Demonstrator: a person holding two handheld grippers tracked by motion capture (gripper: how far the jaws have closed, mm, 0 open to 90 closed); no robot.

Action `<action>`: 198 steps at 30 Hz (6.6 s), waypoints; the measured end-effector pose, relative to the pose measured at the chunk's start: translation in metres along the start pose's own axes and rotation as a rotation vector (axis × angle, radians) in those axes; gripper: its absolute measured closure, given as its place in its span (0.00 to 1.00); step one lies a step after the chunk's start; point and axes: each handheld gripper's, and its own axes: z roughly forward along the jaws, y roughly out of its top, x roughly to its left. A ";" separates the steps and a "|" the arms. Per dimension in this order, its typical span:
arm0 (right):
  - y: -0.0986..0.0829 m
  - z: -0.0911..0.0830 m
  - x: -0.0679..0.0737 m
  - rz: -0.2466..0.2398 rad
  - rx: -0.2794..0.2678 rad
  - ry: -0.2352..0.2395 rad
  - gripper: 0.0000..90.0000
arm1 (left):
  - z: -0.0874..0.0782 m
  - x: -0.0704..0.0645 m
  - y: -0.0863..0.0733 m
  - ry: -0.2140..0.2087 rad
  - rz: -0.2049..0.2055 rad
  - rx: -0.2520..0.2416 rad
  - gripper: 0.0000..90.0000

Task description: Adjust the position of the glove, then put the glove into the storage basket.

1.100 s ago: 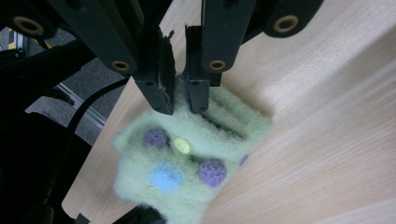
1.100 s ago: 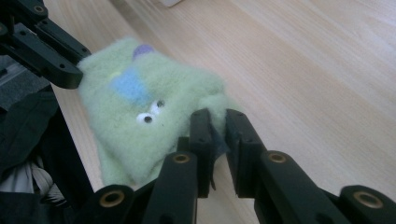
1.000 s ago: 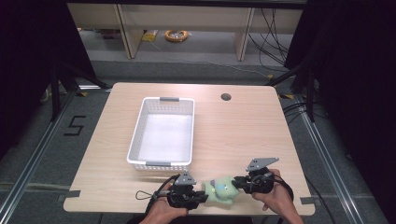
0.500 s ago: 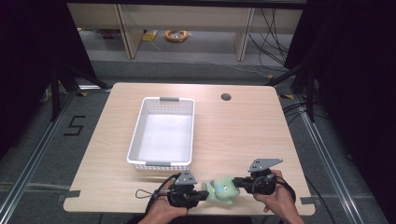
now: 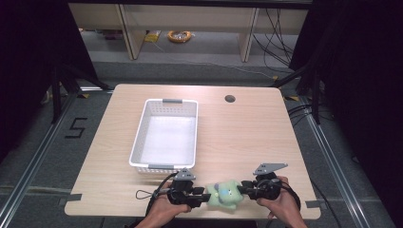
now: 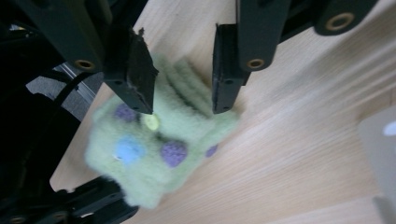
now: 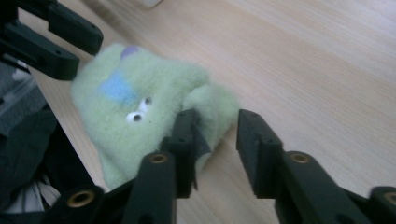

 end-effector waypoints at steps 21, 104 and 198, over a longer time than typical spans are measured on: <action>-0.008 0.016 -0.003 0.170 0.073 0.015 0.58 | 0.025 -0.001 0.006 0.003 -0.085 0.081 0.51; 0.037 -0.008 0.041 -0.030 -0.064 0.166 0.90 | -0.046 0.002 0.020 -0.093 0.027 -0.029 0.81; 0.198 0.152 0.055 -0.078 0.210 0.090 0.86 | -0.094 0.157 0.070 0.182 -0.124 0.217 0.78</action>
